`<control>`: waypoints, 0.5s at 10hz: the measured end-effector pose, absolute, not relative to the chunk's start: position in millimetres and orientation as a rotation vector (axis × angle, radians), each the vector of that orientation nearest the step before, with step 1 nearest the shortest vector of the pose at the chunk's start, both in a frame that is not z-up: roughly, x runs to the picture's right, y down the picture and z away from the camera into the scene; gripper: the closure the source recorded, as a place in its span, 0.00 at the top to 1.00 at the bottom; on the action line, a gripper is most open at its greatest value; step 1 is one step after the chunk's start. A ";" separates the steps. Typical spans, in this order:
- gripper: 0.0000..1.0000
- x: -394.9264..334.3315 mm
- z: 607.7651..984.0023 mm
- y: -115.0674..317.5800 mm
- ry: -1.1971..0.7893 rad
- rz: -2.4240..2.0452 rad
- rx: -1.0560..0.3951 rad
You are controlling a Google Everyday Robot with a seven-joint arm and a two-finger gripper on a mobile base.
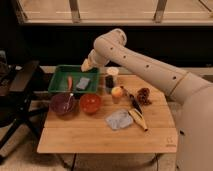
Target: Place pepper in table surface
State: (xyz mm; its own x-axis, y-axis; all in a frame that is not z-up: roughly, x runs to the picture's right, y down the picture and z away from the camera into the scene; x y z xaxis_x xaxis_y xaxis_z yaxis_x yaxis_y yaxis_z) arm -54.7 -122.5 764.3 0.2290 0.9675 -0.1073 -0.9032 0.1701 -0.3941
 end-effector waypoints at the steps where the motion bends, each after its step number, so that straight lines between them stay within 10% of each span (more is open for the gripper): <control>1: 0.66 -57.3 764.2 -122.2 -0.184 1.336 -0.418; 5: 0.66 -72.4 781.7 -142.1 -0.219 1.292 -0.387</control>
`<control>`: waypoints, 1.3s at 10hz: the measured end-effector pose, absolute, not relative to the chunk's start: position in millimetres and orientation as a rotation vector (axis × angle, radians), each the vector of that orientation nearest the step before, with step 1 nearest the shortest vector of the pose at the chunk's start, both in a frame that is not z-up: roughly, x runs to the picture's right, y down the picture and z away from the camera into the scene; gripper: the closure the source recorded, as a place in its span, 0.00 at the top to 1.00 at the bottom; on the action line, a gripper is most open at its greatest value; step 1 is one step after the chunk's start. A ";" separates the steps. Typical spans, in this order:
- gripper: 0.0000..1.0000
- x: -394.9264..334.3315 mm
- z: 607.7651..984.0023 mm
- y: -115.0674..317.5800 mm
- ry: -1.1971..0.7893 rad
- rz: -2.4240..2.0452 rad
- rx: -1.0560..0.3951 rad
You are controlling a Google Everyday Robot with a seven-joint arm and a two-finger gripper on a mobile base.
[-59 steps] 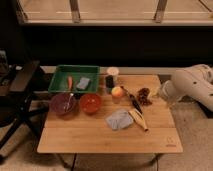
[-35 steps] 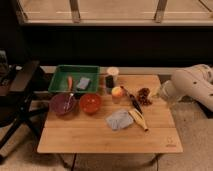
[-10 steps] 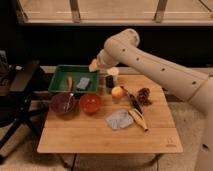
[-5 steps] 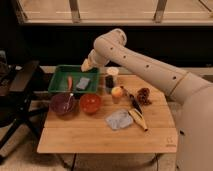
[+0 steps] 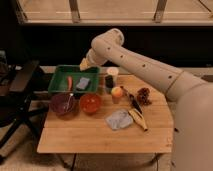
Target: Place pepper in table surface
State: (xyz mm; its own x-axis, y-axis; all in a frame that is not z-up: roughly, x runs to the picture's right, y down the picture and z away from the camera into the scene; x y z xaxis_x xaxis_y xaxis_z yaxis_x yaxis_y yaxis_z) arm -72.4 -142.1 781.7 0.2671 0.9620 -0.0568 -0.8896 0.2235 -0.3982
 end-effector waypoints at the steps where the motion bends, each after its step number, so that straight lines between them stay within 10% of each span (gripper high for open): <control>1: 0.66 -80.5 791.7 -152.3 -0.228 1.275 -0.380; 7: 0.66 -134.6 869.1 -150.5 -0.213 1.183 -0.451; 13: 0.66 -136.7 869.0 -149.7 -0.213 1.180 -0.452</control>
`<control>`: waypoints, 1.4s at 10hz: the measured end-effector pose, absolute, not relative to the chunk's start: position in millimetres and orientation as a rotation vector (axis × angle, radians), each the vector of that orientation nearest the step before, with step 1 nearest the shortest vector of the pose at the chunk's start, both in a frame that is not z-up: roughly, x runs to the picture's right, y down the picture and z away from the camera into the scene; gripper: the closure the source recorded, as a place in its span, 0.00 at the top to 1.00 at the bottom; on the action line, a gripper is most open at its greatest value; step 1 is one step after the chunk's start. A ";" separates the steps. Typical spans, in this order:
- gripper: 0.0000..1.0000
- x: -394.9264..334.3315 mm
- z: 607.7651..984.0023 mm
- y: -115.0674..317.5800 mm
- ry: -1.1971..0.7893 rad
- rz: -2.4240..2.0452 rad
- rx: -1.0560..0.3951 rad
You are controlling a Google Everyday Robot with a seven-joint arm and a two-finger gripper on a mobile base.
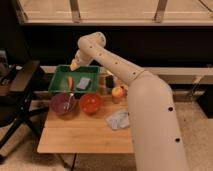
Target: Place pepper in table surface
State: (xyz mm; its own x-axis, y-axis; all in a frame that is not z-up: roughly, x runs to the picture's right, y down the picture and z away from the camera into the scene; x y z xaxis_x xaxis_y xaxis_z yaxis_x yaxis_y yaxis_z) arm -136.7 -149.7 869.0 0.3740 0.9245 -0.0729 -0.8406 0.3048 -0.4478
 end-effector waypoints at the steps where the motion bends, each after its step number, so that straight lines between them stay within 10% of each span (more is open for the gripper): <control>1: 0.66 -140.1 868.1 -151.2 -0.225 1.161 -0.437; 14: 0.66 -201.6 958.9 -104.8 -0.092 1.120 -0.389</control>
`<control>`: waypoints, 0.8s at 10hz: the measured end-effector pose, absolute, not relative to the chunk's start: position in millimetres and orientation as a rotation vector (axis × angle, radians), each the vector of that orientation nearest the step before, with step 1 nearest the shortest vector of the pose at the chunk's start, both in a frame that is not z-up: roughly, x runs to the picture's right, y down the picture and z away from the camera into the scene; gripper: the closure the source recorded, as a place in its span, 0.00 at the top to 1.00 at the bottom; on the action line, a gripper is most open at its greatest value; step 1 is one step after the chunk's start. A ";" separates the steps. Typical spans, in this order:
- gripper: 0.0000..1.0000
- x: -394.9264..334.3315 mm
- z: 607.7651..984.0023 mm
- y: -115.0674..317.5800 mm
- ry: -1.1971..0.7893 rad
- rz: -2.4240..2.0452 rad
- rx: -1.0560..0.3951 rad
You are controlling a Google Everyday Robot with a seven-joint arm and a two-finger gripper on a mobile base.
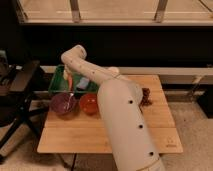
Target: Place pepper in table surface
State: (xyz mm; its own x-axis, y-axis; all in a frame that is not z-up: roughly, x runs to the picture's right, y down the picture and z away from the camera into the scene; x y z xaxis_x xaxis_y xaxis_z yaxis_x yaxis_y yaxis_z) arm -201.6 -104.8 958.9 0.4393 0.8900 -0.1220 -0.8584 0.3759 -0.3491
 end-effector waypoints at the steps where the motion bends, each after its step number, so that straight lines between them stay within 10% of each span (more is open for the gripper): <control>1: 0.66 -199.5 959.2 -105.1 -0.090 1.123 -0.389; 8: 0.66 -225.0 970.2 -98.6 -0.169 1.201 -0.528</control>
State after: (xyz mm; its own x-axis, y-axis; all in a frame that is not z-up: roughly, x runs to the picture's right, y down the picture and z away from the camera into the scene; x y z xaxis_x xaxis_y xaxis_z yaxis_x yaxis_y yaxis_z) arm -225.0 -98.6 970.2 0.3656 0.9187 -0.1497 -0.8418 0.2577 -0.4742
